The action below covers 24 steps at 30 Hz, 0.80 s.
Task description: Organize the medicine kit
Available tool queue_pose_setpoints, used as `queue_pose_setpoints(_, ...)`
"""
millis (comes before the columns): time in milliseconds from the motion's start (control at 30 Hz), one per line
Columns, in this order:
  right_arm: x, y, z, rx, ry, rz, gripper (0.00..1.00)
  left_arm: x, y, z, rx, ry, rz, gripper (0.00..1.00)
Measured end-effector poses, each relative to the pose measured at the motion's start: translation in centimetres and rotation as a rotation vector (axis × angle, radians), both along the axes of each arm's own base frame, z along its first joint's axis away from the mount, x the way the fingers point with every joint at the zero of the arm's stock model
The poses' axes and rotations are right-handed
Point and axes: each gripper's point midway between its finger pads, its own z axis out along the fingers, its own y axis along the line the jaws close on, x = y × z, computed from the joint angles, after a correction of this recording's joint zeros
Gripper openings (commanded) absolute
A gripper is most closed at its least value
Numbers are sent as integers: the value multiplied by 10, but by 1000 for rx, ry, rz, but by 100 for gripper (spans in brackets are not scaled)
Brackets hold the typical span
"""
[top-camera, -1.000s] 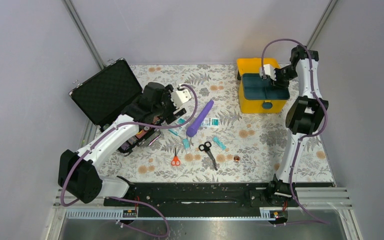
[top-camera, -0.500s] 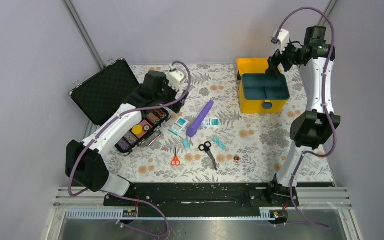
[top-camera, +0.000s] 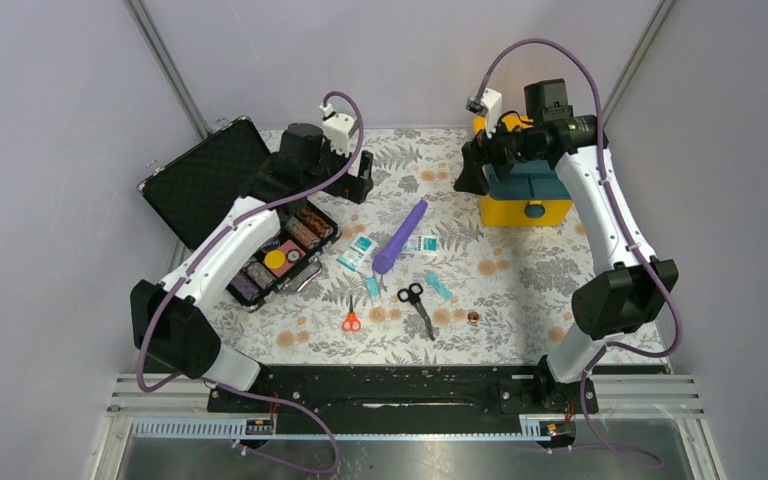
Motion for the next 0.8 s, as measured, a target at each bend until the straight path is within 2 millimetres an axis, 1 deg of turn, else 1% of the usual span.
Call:
queue_pose_setpoints(100, -14, -1, -10, -19, 53, -5, 99, 0, 1, -9, -20, 46, 20, 99)
queue_pose_setpoints(200, -24, -5, -27, -73, 88, -39, 99, -1, 3, -15, -33, 69, 35, 99)
queue_pose_setpoints(267, -28, -7, -38, -114, 102, -63, 99, -2, 3, -17, -36, 77, 35, 99)
queue_pose_setpoints(333, -31, -11, -53, -159, 122, -89, 99, -1, 2, -18, -38, 81, 37, 99)
queue_pose_setpoints(433, -36, -14, -71, -187, 167, -112, 100, 0, 2, -22, -11, 107, 30, 99)
queue_pose_setpoints(533, -33, -12, -79, -159, 204, -176, 100, -2, 6, -28, 45, 106, 1, 99)
queue_pose_setpoints(633, -28, -5, -82, -100, 260, -238, 99, -3, 11, -32, 102, 74, -39, 99)
queue_pose_setpoints(700, -25, 1, -83, -69, 287, -257, 100, -7, 15, -40, 115, 69, -42, 99)
queue_pose_setpoints(800, -20, 6, -89, -48, 328, -279, 99, -13, 24, -56, 128, 115, -23, 99)
